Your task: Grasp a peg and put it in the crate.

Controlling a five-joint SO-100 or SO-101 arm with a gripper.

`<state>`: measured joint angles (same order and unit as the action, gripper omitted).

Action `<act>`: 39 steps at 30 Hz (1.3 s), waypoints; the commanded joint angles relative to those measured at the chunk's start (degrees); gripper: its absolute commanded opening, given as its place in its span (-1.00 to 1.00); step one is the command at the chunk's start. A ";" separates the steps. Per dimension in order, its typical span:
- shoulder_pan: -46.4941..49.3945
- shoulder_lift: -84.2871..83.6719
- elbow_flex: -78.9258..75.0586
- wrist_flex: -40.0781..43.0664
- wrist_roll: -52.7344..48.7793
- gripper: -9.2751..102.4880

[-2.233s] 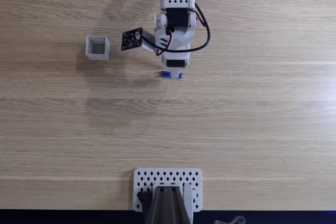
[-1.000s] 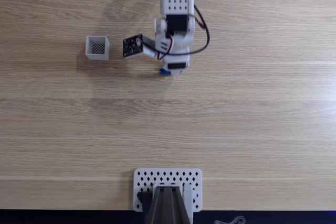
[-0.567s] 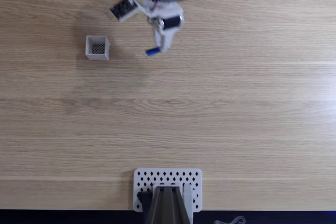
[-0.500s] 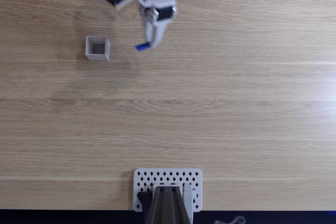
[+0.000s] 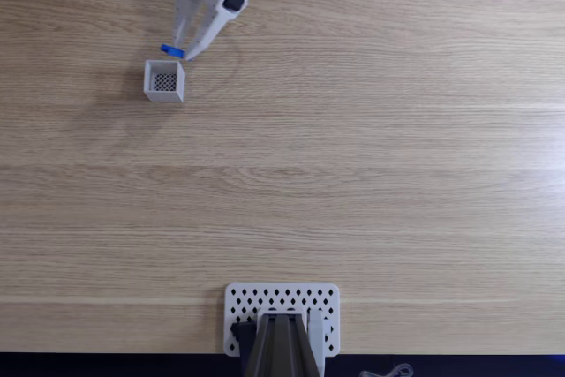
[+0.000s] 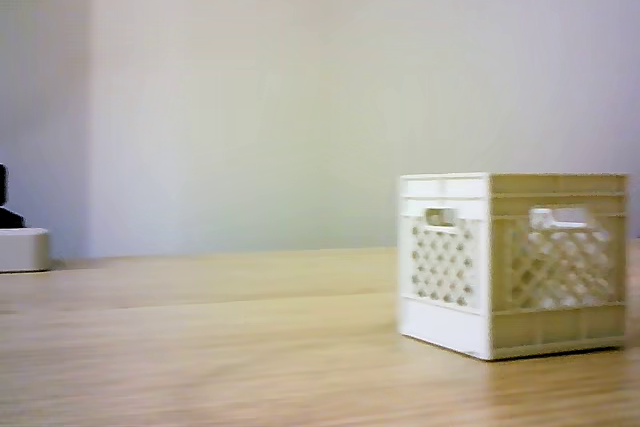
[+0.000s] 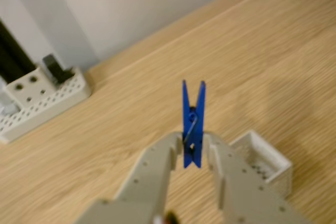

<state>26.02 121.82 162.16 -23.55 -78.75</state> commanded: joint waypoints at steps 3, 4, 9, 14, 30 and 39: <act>2.99 -9.67 -1.05 -15.56 -0.70 -0.84; 3.34 -11.43 -1.14 -16.70 -0.70 -0.84; 3.87 -18.54 -3.96 -17.93 -0.79 -0.84; 4.04 -24.96 -8.96 -17.93 -0.70 -0.84; 7.65 -34.45 -17.40 -17.93 -0.70 -0.84; 7.47 -34.45 -17.40 -17.84 0.18 -0.46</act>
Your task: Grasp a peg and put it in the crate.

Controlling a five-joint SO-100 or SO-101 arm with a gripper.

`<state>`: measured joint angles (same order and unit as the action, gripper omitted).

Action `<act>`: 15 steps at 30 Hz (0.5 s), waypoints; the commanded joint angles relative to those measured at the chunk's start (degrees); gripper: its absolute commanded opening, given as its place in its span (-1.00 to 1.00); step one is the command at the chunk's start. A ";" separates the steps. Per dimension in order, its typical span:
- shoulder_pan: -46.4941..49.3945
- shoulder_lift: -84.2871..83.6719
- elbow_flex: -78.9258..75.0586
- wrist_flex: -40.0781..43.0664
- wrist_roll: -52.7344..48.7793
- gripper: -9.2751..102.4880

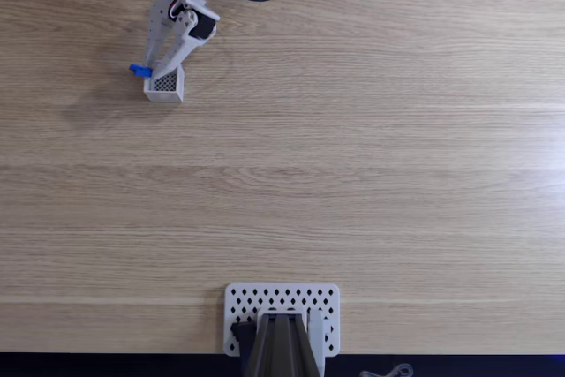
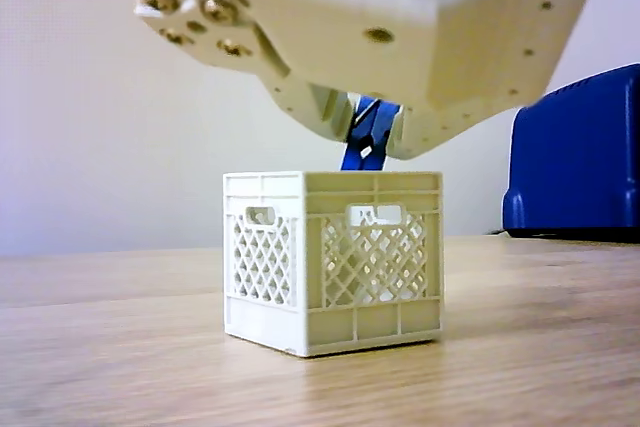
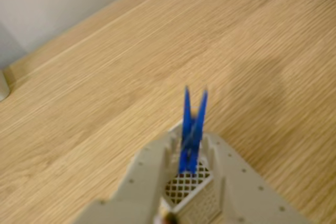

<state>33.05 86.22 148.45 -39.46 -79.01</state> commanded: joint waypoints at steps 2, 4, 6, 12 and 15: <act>0.44 1.14 -3.69 -1.93 0.44 -0.34; 0.44 1.23 -3.69 -1.93 0.53 -0.32; 0.35 1.32 -3.69 -1.93 0.62 -0.38; 0.00 6.33 -2.46 -1.05 2.64 -0.90; -2.72 14.77 0.70 2.46 7.12 -0.80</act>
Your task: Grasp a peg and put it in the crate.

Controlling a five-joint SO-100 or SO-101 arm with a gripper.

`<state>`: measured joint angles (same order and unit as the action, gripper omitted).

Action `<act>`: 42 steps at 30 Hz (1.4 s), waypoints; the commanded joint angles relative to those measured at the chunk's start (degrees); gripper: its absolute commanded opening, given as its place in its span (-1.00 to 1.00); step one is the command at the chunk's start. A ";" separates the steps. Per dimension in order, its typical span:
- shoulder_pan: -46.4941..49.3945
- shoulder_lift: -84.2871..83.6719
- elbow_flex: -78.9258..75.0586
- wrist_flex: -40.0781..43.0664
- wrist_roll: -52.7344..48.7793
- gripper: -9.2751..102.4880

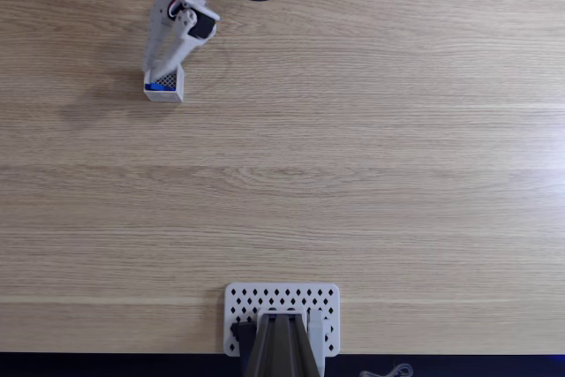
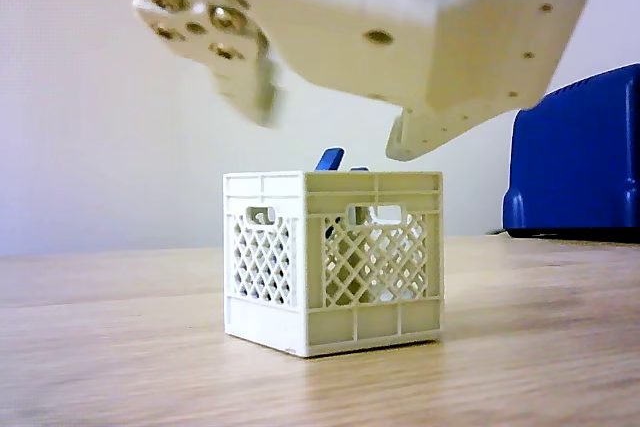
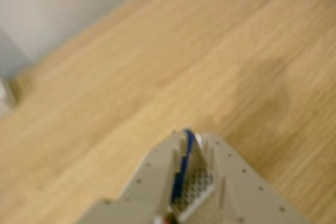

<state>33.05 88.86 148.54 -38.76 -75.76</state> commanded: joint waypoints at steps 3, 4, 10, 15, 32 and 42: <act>-7.91 23.82 5.89 8.61 9.14 -0.82; -10.02 28.21 7.91 11.43 10.81 -0.84; -22.50 56.16 18.98 33.31 20.83 -0.85; -26.72 74.88 22.68 55.28 32.43 -0.85; -35.77 97.47 18.81 87.36 75.41 -0.85; -35.86 99.58 20.13 87.80 83.32 -0.83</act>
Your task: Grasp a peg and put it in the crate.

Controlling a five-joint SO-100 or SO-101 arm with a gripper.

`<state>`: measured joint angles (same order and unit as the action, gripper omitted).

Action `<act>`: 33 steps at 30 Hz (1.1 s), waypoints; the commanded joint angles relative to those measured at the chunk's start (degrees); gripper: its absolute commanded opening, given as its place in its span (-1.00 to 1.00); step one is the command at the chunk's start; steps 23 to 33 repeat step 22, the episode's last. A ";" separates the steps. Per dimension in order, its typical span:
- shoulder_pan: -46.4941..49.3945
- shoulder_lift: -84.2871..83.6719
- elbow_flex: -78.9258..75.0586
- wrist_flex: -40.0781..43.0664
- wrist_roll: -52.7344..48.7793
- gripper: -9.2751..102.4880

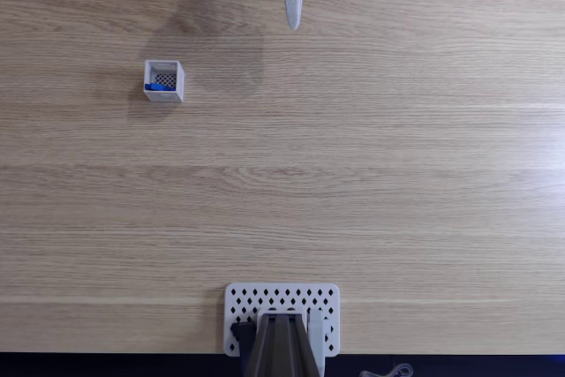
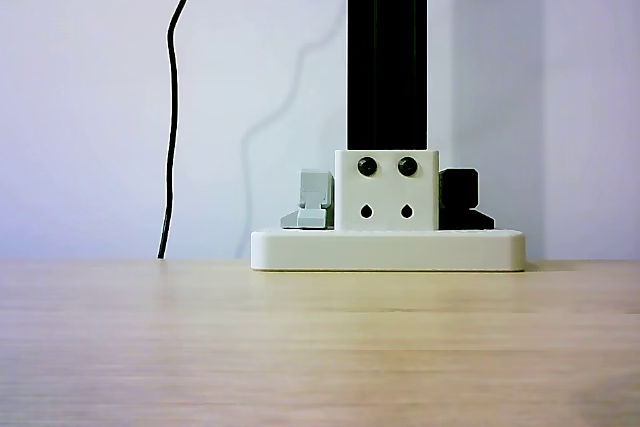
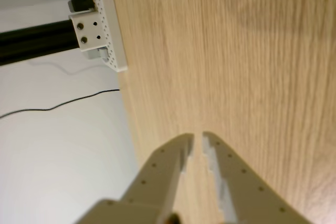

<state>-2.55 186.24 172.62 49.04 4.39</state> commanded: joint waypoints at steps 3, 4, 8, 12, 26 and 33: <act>-0.35 4.57 -0.18 -0.53 3.78 -0.81; -0.35 4.57 0.53 -0.53 3.34 -0.79; -0.26 4.57 2.55 0.53 1.14 -0.75; 0.35 4.66 2.64 3.16 1.23 -0.82; 0.62 4.66 2.46 3.43 0.62 -0.84; 0.62 4.66 2.46 3.43 0.62 -0.84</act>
